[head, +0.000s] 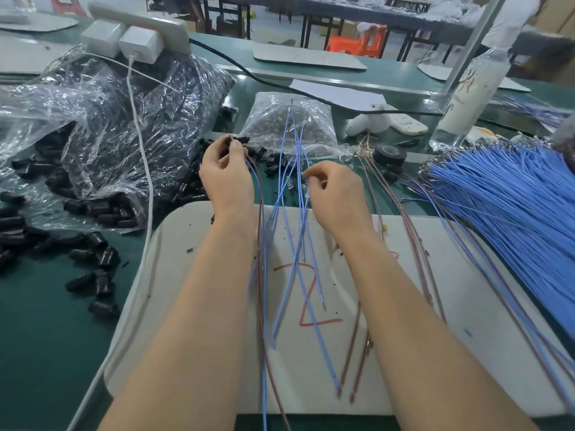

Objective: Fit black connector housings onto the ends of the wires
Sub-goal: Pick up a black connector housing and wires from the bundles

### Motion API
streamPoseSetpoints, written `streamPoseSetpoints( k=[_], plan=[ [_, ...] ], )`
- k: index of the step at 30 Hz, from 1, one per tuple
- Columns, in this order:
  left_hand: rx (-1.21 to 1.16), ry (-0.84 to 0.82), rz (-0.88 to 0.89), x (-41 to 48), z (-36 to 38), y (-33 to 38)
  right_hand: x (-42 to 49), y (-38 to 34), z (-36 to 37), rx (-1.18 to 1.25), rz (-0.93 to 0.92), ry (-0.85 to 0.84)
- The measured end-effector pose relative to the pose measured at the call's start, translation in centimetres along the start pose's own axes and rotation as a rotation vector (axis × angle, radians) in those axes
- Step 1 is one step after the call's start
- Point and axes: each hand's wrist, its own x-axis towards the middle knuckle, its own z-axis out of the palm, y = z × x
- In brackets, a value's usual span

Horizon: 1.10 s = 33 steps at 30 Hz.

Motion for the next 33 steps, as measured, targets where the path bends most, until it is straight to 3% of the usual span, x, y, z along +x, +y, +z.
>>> streamPoseSetpoints(
  k=[3,6,10,14,17,20,27,33],
  plan=[
    [0.026,0.016,-0.002,0.1,0.2,-0.3,1.0,-0.6,1.6,-0.229,0.023,-0.123],
    [0.026,-0.022,-0.025,-0.1,0.4,-0.4,1.7,-0.9,3.0,-0.434,0.039,-0.122],
    [0.067,-0.063,-0.041,-0.6,0.7,-0.6,2.4,-1.1,4.4,-0.509,0.070,-0.122],
    [0.089,-0.206,-0.014,-0.8,0.9,-0.7,2.2,-0.4,3.5,-0.412,0.073,-0.055],
    [0.154,-0.372,0.071,-1.3,1.3,-0.7,2.0,0.4,0.9,0.041,0.115,0.096],
    [0.256,-0.519,0.145,-2.2,1.9,-0.8,1.1,1.0,-1.8,0.397,0.135,0.106],
    [0.406,-0.677,0.203,-3.4,2.2,-1.4,-0.9,1.4,-2.1,0.265,-0.053,0.085],
    [0.702,-0.572,0.447,-3.6,1.9,-2.0,-1.2,1.5,-1.0,0.213,-0.076,0.174]
  ],
)
